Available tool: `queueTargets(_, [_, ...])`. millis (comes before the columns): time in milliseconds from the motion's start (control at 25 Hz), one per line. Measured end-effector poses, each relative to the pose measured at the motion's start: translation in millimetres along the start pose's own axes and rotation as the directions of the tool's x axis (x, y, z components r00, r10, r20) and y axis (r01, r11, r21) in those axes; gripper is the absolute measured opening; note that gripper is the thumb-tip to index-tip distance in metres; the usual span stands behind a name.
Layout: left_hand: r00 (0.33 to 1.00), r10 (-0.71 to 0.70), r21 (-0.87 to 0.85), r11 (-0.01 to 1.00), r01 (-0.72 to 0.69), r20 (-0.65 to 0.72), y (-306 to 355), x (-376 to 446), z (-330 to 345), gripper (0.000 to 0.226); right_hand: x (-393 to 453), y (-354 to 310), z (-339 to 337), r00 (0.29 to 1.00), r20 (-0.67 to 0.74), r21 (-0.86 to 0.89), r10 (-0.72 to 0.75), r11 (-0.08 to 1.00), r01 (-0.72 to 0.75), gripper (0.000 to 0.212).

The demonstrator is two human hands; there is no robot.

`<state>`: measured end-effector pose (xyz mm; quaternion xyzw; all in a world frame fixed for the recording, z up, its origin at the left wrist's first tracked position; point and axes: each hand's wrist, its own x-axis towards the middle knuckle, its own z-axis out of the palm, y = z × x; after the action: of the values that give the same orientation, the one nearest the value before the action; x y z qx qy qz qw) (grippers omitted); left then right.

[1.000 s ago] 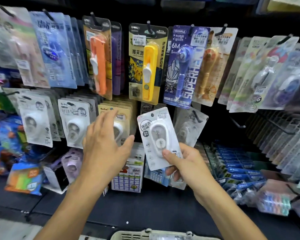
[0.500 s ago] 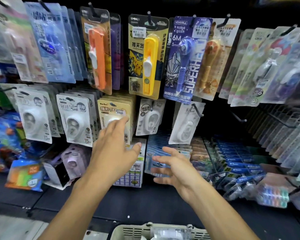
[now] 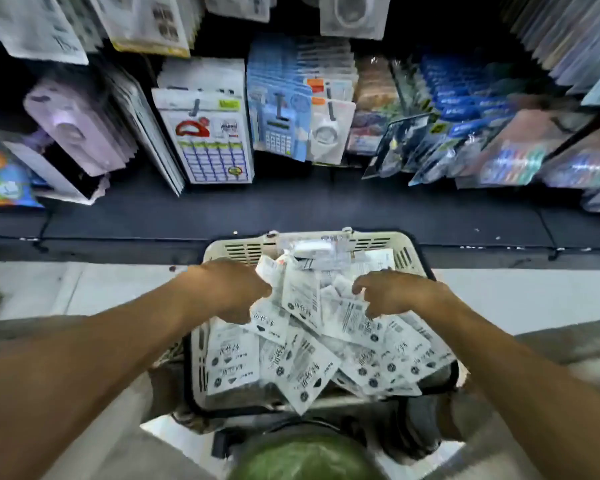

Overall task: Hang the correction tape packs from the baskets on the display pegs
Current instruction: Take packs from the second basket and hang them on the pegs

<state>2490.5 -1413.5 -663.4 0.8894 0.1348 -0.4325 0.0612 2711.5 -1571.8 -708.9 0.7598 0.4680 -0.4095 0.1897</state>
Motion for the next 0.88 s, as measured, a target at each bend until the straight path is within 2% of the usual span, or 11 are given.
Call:
queueTargets(80, [0.994,0.023,-0.021,1.0,-0.021,0.105,7,4,29,0.062,-2,18,12,0.995,-0.089,0.082,0.055,0.995,-0.047,0.06])
queueTargets(160, [0.996,0.036,-0.039,0.999,-0.032,0.085,9,2,42,0.06,-3,38,26,0.979,-0.134,0.156,0.156,0.979,-0.135,0.062])
queueTargets(200, [0.998,0.04,-0.041,0.998,-0.038,0.054,8,1,46,0.058,-2,46,34,0.974,-0.096,0.281,0.207,0.944,-0.173,0.062])
queueTargets(280, [0.999,0.043,-0.038,0.998,-0.043,0.005,9,1,48,0.056,-1,52,49,0.966,0.036,0.55,0.254,0.803,-0.232,0.055])
queueTargets(360, [0.999,0.046,-0.046,0.998,-0.046,-0.007,12,0,47,0.055,-1,48,57,0.958,0.122,0.68,0.259,0.681,-0.271,0.052])
queueTargets(480, [0.999,0.054,-0.045,0.998,-0.054,-0.005,15,5,46,0.054,3,37,60,0.971,0.12,0.77,0.205,0.599,-0.221,0.062])
queueTargets(680, [0.998,0.057,-0.035,0.998,-0.056,0.014,15,14,44,0.052,6,12,67,0.969,0.197,0.902,0.148,0.361,-0.238,0.041])
queueTargets(760, [0.998,0.056,-0.04,0.998,-0.055,0.017,14,16,42,0.05,5,10,65,0.972,0.211,0.91,0.1,0.344,-0.233,0.046])
queueTargets(800, [0.998,0.058,-0.039,0.998,-0.058,0.017,14,17,41,0.049,4,12,64,0.973,0.206,0.898,0.105,0.374,-0.231,0.054])
queueTargets(880, [0.998,0.061,-0.036,0.998,-0.06,0.014,15,18,40,0.048,5,18,65,0.966,0.199,0.826,0.163,0.503,-0.254,0.085])
